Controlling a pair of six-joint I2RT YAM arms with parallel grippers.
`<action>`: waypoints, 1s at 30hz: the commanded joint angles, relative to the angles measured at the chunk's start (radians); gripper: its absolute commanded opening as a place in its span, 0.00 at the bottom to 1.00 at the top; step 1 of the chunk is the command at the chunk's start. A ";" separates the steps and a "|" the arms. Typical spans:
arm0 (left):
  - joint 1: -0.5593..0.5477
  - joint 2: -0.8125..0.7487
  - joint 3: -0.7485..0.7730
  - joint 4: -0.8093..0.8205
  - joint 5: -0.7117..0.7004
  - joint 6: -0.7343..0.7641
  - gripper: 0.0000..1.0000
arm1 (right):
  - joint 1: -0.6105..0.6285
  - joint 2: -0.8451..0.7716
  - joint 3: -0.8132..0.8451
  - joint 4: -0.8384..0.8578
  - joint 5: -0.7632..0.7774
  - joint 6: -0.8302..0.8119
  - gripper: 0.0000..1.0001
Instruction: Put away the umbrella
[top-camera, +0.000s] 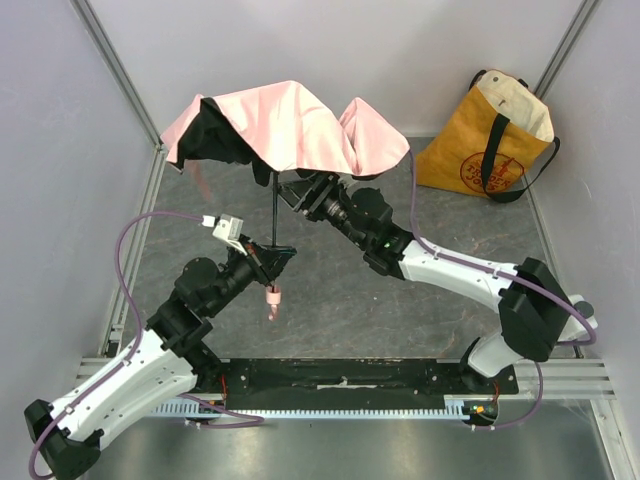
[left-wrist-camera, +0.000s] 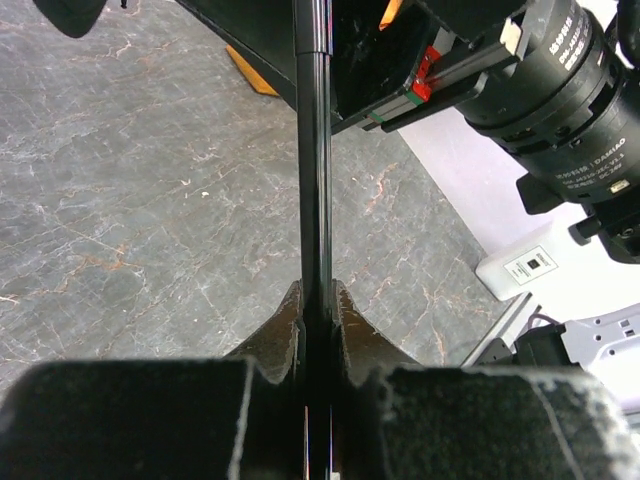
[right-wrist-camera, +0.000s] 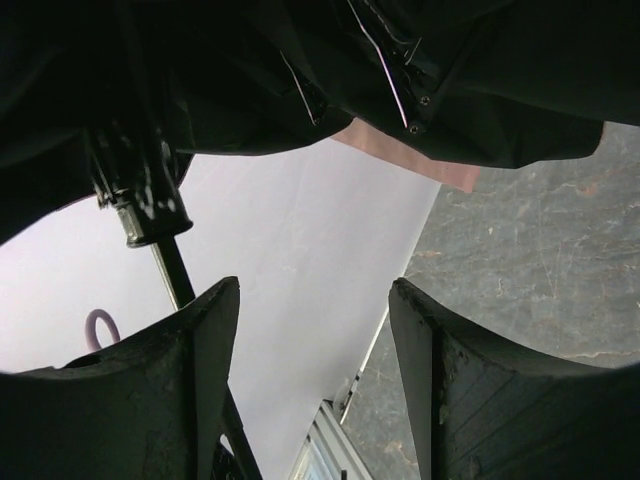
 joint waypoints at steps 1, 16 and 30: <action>0.004 -0.017 0.052 0.025 0.014 -0.004 0.02 | 0.011 -0.079 -0.060 0.210 -0.008 -0.001 0.70; 0.002 0.066 0.127 -0.137 -0.178 0.107 0.02 | 0.041 0.046 0.287 -0.249 0.173 -0.157 0.73; 0.004 0.095 0.159 -0.100 -0.192 0.161 0.02 | 0.141 0.126 0.470 -0.636 0.486 -0.246 0.59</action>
